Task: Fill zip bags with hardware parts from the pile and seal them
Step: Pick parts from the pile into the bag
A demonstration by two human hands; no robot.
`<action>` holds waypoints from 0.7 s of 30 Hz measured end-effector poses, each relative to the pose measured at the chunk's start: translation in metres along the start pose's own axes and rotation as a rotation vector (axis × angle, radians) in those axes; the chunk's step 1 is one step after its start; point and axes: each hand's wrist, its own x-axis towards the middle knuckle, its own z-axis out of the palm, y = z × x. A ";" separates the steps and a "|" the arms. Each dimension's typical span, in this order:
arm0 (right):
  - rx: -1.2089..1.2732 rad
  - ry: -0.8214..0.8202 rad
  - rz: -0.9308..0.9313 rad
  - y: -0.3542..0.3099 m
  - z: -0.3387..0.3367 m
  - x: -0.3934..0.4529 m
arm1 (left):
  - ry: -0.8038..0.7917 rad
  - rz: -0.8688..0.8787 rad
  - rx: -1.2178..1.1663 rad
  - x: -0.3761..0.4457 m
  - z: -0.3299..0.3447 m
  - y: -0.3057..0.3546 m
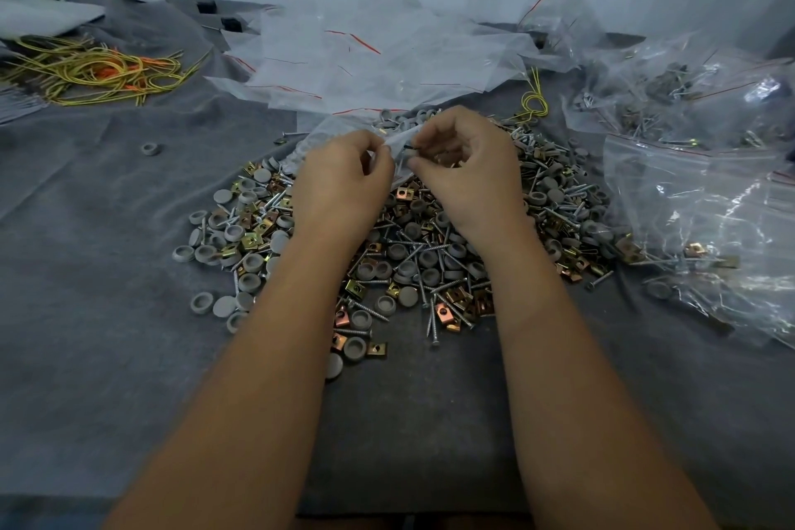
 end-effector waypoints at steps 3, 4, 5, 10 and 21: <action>-0.062 0.008 -0.019 0.001 0.005 -0.002 | -0.001 0.014 -0.034 -0.001 0.000 0.000; -0.078 0.012 -0.022 0.001 0.006 -0.002 | -0.011 0.018 -0.047 -0.001 0.000 0.000; -0.090 0.016 -0.024 0.001 0.007 -0.003 | -0.023 0.023 -0.057 -0.001 0.000 0.000; -0.128 0.042 -0.017 0.000 0.008 -0.003 | -0.063 0.004 -0.150 0.000 0.001 -0.001; 0.021 0.018 0.057 -0.005 0.009 -0.004 | -0.109 -0.046 -0.407 -0.001 -0.003 0.004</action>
